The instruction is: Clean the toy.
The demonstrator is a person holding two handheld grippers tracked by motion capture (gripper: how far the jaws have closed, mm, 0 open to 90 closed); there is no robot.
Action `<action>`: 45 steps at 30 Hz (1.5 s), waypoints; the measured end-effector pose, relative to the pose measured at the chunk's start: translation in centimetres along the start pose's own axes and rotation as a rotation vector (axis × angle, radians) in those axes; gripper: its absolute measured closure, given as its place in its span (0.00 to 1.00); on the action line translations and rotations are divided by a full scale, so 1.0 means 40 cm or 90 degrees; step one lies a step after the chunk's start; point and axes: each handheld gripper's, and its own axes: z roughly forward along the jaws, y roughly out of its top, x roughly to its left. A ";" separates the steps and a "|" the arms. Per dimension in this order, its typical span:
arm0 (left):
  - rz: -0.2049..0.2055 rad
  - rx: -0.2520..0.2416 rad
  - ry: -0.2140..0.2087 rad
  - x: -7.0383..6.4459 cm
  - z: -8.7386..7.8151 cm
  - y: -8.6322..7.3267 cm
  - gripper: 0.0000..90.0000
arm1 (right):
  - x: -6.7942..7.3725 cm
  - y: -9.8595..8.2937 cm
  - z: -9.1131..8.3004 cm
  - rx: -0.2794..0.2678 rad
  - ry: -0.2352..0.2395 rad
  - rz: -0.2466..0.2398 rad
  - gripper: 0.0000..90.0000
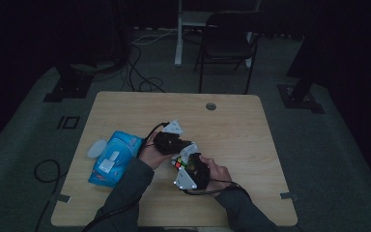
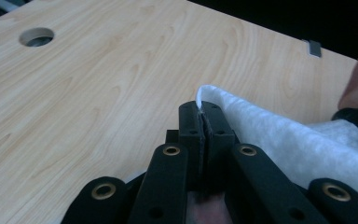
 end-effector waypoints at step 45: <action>0.016 0.011 -0.063 0.005 -0.010 0.021 0.99 | 0.008 0.008 -0.007 -0.020 -0.002 -0.011 0.38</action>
